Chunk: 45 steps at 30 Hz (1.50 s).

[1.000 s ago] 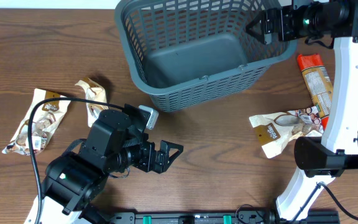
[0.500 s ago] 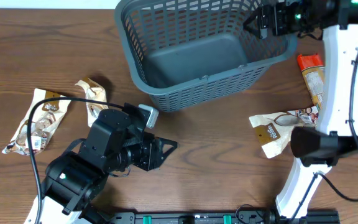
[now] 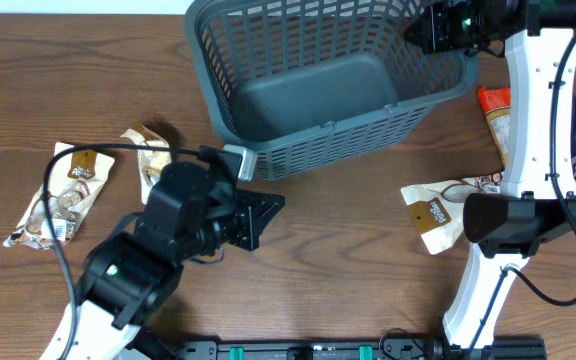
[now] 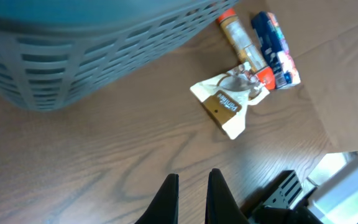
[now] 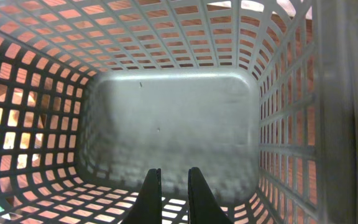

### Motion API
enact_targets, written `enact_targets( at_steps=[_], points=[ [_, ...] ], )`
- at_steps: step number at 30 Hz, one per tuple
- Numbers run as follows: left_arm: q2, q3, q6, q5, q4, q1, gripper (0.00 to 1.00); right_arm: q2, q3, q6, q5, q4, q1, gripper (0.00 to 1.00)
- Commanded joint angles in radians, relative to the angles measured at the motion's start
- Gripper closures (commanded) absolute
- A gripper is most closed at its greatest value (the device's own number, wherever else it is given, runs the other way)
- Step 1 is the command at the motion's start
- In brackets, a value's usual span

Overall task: Pack container
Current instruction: 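Grasp the basket's left rim with left gripper, right rim with right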

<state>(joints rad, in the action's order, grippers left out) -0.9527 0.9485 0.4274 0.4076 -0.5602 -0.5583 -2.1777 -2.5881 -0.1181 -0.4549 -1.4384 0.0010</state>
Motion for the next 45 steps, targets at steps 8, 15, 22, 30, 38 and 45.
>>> enact_targets(
  at_steps=[8, 15, 22, 30, 38, 45],
  points=[
    [-0.156, 0.007, 0.046, -0.008, 0.115, -0.003, 0.94, 0.004, -0.002, -0.014, 0.033, -0.029, -0.003, 0.99],
    [-0.164, 0.007, 0.042, -0.010, 0.147, -0.003, 0.94, 0.004, -0.001, -0.041, 0.039, -0.075, -0.003, 0.99],
    [-0.164, 0.007, 0.038, -0.070, 0.147, -0.003, 0.95, 0.004, 0.000, -0.050, 0.063, -0.120, -0.004, 0.99],
    [-0.164, 0.007, 0.033, -0.118, 0.147, 0.002, 0.94, -0.005, 0.016, -0.056, 0.078, -0.163, -0.004, 0.99],
    [-0.164, 0.007, 0.014, -0.118, 0.146, 0.027, 0.94, -0.005, 0.143, -0.075, 0.093, -0.159, -0.004, 0.98],
    [-0.164, 0.007, -0.013, -0.120, 0.147, 0.046, 0.94, -0.005, 0.228, -0.078, 0.111, -0.144, -0.004, 0.99]
  ],
)
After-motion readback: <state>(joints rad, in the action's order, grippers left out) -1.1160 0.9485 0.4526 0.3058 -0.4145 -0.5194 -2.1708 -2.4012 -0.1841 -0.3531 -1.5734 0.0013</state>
